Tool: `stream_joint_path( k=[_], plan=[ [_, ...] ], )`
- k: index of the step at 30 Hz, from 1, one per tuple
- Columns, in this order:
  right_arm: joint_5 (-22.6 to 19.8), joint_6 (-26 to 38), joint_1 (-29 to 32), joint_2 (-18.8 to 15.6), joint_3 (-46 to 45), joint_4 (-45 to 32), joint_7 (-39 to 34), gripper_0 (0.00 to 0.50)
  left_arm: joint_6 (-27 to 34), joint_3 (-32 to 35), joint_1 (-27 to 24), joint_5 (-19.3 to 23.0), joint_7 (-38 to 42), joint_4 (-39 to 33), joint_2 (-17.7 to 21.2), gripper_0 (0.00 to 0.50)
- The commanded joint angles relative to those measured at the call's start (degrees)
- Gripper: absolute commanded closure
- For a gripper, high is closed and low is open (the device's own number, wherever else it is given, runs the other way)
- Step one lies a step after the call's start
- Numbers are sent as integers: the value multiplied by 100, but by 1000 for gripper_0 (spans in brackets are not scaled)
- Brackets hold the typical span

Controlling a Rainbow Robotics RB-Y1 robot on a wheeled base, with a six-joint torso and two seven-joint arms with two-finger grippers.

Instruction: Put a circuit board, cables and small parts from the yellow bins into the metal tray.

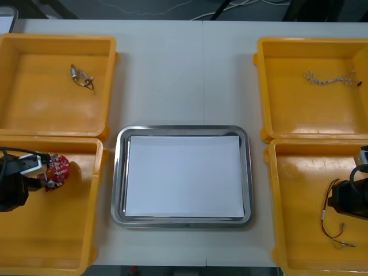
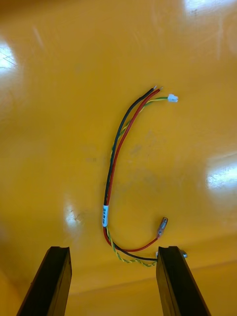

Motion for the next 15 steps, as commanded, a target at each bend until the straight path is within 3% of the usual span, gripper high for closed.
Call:
stream_joint_path(
  k=[1, 7, 15],
  plan=[
    [349, -242, 41, 53, 330, 36, -195, 0, 227, 561, 409, 175, -349, -370, -13, 500],
    [551, -444, 181, 194, 462, 36, -247, 0, 711, 1167, 708, 228, -349, -1038, -13, 500],
    [701, -549, 304, 422, 462, 36, -247, 0, 1080, 1598, 717, 324, -247, -1504, -13, 500]
  ],
)
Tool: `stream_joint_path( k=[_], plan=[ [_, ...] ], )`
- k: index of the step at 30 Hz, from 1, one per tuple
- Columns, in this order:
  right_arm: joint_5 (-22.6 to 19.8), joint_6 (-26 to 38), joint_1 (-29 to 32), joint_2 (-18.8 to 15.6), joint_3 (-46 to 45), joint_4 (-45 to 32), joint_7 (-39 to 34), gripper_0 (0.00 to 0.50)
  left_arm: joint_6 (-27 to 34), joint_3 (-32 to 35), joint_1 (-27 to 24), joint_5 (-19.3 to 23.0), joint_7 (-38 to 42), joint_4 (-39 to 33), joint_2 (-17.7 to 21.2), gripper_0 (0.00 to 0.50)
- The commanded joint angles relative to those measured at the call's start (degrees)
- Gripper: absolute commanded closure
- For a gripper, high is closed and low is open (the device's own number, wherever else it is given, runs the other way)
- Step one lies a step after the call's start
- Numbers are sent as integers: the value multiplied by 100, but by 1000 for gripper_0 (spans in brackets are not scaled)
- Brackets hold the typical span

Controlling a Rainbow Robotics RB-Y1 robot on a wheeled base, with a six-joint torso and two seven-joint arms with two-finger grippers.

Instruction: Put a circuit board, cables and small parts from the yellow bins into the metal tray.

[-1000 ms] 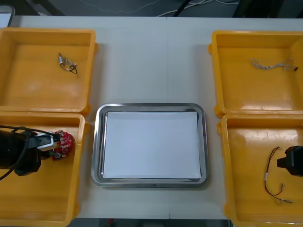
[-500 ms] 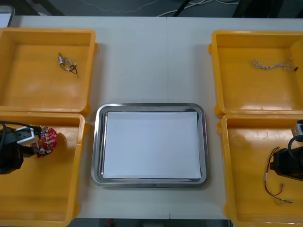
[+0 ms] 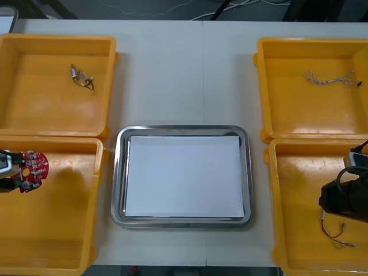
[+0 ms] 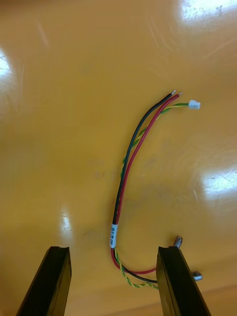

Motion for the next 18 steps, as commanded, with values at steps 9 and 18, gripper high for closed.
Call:
stream_joint_path(
  k=[9, 18],
  plan=[
    [184, -335, 424, 324, 57, -64, -179, 0, 168, 311, -149, -104, 1361, -688, -13, 500],
    [219, -783, 495, 377, 110, 305, -126, 0, 176, -216, -774, -297, 3022, -732, -13, 500]
  ],
)
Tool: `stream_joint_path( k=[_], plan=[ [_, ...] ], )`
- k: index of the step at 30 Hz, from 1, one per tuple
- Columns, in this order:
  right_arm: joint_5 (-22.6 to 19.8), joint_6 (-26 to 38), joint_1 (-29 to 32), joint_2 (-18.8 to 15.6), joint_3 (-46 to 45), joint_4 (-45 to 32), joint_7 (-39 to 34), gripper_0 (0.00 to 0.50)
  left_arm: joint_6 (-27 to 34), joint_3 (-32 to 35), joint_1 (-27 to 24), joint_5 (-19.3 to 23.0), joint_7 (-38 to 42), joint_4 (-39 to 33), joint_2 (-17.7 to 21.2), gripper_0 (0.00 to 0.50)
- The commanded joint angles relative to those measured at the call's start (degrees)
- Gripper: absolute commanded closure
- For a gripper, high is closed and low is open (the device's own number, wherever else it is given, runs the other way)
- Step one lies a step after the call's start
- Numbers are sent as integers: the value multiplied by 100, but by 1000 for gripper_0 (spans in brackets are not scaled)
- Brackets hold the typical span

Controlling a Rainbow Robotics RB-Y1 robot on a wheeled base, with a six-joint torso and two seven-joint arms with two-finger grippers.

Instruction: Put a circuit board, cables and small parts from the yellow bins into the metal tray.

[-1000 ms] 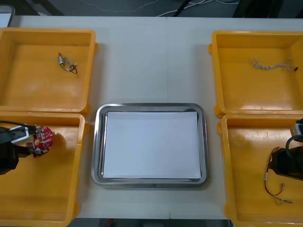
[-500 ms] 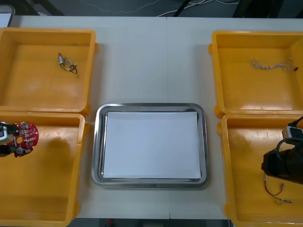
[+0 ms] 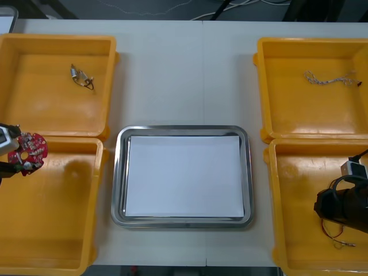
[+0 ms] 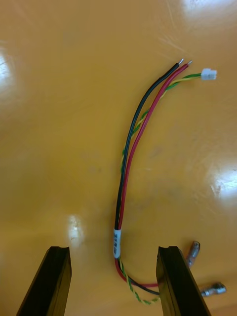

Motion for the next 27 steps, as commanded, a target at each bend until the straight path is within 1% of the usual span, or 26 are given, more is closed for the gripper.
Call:
stream_joint_path(
  k=[1, 3, 5, 11, 18, 20, 21, 22, 23, 24, 25, 26, 27],
  plan=[
    [109, -166, 141, 97, 132, 121, -126, 0, 55, -376, -550, -167, 1165, -151, -13, 500],
    [136, -227, 159, 106, 141, 173, -126, 0, 64, -516, -699, -220, 1481, -151, -13, 500],
    [171, -350, 168, 115, 185, 270, -126, 0, 73, -710, -892, -299, 1964, -151, 23, 500],
    [206, -579, 168, 115, 273, 463, -144, 0, 134, -1175, -1385, -457, 2940, -151, 49, 500],
    [180, -570, 212, 115, 325, 463, -126, 0, 284, -1624, -1824, -572, 3705, -212, 49, 500],
    [206, -570, 220, 115, 360, 463, -126, 0, 284, -1799, -1947, -651, 3968, -274, 49, 500],
    [206, -570, 229, 115, 369, 463, -126, 0, 284, -1922, -2000, -765, 4065, -326, 49, 500],
    [206, -561, 220, 115, 369, 463, -117, 19, 284, -1993, -2026, -835, 4118, -353, 49, 500],
    [189, -552, 229, 115, 369, 463, -117, 66, 284, -2107, -2079, -958, 4223, -406, 49, 500],
    [189, -535, 229, 115, 369, 463, -109, 155, 284, -2256, -2140, -1099, 4364, -467, 49, 500],
    [189, -544, 220, 106, 369, 463, -109, 211, 284, -2327, -2176, -1169, 4443, -493, 49, 500],
    [189, -544, 220, 115, 369, 463, -100, 359, 284, -2485, -2228, -1310, 4663, -546, 49, 500],
    [189, -544, 220, 115, 369, 463, -91, 433, 284, -2634, -2307, -1442, 4803, -599, 49, 500]
  ],
)
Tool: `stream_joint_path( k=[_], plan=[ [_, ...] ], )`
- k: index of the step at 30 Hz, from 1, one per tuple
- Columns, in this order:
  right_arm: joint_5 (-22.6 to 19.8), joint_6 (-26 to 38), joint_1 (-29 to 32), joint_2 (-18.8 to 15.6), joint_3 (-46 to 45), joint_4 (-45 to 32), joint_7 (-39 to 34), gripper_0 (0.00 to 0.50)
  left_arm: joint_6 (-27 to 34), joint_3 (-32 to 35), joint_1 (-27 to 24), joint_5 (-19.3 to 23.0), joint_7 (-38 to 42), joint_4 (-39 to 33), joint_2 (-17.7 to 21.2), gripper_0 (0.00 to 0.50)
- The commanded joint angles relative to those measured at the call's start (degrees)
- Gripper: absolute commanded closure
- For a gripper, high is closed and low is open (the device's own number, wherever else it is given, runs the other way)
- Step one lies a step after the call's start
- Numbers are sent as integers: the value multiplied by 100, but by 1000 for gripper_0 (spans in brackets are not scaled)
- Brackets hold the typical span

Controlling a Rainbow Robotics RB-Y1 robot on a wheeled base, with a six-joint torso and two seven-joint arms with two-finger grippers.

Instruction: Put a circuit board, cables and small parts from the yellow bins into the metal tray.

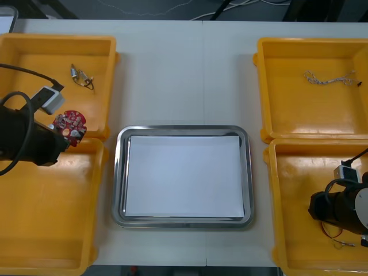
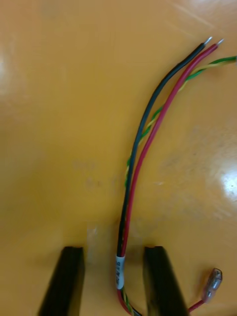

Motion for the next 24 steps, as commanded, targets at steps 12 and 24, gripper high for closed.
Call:
stream_joint_path(
  k=[12, 24],
  plan=[
    [19, 17, 91, 48, 119, -20, 23, 500, 381, -1310, -1067, -486, 1370, -737, 49, 500],
    [-104, 96, -120, -172, -118, -143, 23, 500, 461, -2215, -1331, -1127, 2398, -1018, -4, 500]
  ],
)
